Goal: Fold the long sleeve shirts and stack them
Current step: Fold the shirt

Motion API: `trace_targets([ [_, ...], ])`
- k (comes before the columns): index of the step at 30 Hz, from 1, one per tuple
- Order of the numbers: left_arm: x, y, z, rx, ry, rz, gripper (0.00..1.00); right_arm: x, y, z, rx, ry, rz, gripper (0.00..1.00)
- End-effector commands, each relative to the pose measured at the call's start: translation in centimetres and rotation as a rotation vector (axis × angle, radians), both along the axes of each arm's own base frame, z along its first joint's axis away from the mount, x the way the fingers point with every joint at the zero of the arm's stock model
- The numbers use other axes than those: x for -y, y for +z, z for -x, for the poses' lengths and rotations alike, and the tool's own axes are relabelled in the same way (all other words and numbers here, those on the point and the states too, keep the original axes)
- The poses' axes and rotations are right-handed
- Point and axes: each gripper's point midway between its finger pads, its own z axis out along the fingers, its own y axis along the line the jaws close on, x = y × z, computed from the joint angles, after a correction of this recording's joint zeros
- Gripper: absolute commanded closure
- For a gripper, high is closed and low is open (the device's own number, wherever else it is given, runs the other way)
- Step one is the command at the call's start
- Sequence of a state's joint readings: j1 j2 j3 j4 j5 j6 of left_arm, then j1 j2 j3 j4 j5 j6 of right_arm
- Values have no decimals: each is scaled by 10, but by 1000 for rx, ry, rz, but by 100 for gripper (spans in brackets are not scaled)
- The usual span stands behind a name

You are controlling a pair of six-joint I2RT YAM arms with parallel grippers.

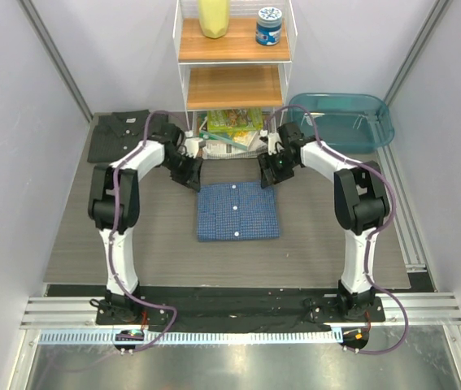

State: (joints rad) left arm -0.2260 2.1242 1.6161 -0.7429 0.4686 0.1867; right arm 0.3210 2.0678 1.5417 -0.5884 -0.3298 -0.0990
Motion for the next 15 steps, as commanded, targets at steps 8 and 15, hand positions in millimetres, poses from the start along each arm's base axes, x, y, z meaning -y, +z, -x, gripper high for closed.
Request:
trace_targets([
  [8,-10,228,69,547,-10,254,0,13,228,51,394,26,-202,0],
  [15,37,232,132,434,-96,570,0,-48,214,114,0,181,-622,0],
])
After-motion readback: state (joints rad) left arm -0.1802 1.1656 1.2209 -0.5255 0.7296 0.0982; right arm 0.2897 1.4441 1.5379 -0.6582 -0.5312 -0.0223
